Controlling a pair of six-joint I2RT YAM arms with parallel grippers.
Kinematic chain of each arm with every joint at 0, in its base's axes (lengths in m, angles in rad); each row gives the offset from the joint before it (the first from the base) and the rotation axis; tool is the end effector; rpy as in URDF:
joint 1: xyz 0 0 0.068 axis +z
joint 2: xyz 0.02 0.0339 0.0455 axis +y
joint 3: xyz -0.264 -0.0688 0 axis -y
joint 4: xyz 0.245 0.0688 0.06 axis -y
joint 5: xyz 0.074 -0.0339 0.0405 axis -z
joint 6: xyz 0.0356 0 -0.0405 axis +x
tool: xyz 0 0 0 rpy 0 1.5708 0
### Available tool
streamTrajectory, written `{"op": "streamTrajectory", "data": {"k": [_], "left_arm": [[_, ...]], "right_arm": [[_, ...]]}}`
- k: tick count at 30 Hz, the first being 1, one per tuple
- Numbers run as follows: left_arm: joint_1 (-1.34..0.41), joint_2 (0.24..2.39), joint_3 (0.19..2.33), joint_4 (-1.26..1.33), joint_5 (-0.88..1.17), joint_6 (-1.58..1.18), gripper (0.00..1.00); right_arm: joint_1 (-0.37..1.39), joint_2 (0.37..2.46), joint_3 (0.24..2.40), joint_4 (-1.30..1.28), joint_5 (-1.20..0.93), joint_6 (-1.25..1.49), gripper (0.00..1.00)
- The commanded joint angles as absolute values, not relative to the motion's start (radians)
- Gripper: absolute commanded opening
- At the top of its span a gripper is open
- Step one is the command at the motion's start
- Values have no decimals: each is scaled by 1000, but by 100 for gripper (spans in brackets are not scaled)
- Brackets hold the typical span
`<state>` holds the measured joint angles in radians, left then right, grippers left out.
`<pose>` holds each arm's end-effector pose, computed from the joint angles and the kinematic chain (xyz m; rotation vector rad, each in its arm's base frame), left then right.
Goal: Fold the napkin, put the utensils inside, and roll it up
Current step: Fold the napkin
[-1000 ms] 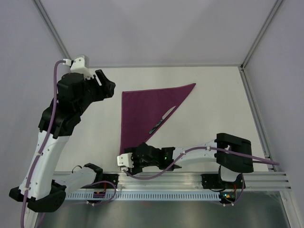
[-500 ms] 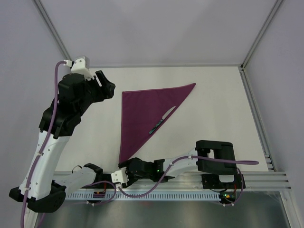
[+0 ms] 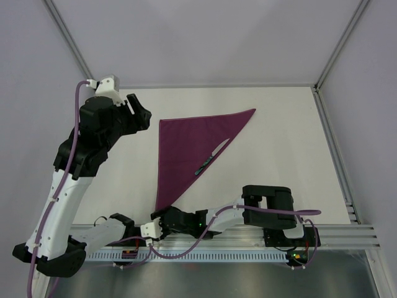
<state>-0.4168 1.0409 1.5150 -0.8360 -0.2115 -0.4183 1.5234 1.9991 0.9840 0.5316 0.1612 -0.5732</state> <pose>0.1666 -0.0656 0.4680 -0.1433 1.9352 -0.3543 0.0250 0.4058 0.1264 -1.7451 1.1217 0.4240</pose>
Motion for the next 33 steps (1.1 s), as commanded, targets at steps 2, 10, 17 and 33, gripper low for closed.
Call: {"op": "streamTrajectory", "data": {"k": [2,10,17,33], "left_arm": [[-417,1046,1505,-838,-226,-402,70],[-417,1046,1502,-828,-209,-396,70],[-417,1049,1491,-818,-207,-391,70],[-407,1071,1497,-799,-204,-370,71]], "right_arm": [[1531,2025,1008,614,195,-592,56],[1531,2059,1012,623,215,-606,45],[1531,2065,1015,627,230,-618,21],[1497,1990,1149,462,227,-569,0]]}}
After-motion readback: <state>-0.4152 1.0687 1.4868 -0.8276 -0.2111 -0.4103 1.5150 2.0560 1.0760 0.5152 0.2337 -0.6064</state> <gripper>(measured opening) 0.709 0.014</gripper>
